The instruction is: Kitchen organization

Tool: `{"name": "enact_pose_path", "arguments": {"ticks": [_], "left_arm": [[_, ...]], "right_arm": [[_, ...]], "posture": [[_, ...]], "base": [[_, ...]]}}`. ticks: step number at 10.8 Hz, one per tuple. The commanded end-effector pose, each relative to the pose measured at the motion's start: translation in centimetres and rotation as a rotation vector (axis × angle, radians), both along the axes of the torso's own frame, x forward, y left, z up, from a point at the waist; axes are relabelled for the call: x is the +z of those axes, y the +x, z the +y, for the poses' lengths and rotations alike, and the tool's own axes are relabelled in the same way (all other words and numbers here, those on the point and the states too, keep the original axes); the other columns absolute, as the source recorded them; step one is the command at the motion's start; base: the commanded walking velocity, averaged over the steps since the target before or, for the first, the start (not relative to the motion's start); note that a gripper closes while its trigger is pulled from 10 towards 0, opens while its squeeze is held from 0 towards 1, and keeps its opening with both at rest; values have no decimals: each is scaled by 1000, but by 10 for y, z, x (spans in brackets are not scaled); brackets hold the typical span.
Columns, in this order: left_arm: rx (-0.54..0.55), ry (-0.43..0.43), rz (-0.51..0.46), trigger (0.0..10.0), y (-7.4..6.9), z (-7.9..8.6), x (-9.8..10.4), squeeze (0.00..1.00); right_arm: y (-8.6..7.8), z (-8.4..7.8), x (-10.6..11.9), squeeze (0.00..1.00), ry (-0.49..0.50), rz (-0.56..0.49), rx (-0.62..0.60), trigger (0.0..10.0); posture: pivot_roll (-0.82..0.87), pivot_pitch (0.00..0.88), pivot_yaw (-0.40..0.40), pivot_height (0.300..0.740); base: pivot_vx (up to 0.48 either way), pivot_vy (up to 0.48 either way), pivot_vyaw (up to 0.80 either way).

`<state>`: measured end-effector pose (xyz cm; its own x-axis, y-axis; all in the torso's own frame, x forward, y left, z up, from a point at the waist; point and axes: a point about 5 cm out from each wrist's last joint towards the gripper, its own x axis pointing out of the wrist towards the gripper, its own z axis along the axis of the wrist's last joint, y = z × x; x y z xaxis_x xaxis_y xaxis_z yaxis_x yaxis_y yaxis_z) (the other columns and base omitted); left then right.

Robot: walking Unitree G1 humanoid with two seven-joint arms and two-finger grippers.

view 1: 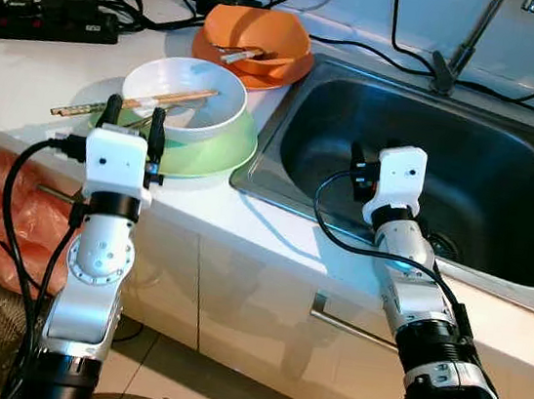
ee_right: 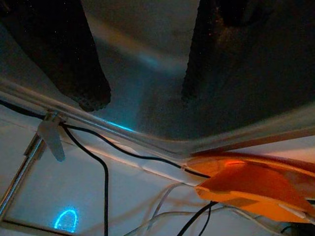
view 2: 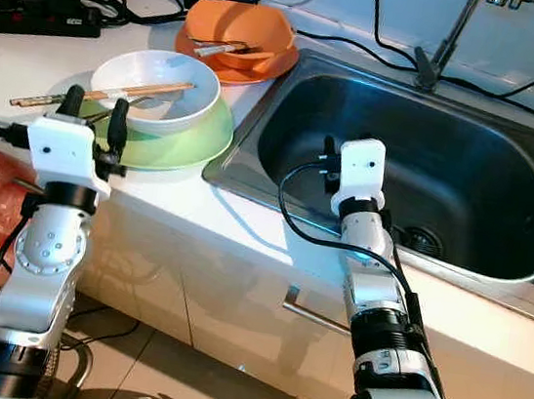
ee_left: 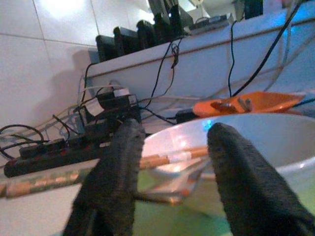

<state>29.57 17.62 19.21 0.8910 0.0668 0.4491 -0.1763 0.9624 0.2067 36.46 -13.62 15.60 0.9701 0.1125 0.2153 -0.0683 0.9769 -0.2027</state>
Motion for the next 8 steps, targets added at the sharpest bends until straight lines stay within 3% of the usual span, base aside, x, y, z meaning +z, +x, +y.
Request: {"name": "enact_pose_path", "arguments": {"ticks": [1, 2, 3, 7, 8], "left_arm": [[-19, -8, -2, 7098, 1, -3, 0, 0], [-20, -12, 0, 7098, 1, -4, -1, 0], [-23, -20, 5, 10000, 1, -4, -2, 0], [-25, -46, 36, 10000, 2, -4, -11, 0], [-26, -54, 43, 6471, 2, -6, -13, 0]], "right_arm": [[2, -3, 2, 0, 8, -1, -14, 10000], [2, -3, 2, 0, 8, -2, -14, 10000], [2, -3, 2, 0, 9, -3, -13, 10000], [2, -3, 2, 0, 9, -2, -14, 10000], [2, -3, 2, 0, 9, -3, -14, 10000]], "posture": [[65, 98, -55, 740], [65, 98, -55, 740], [65, 98, -55, 740], [62, 97, -52, 740], [62, 97, -52, 740]], "base": [[0, 0, 0], [0, 0, 0], [0, 0, 0], [0, 0, 0], [0, 0, 0]]}}
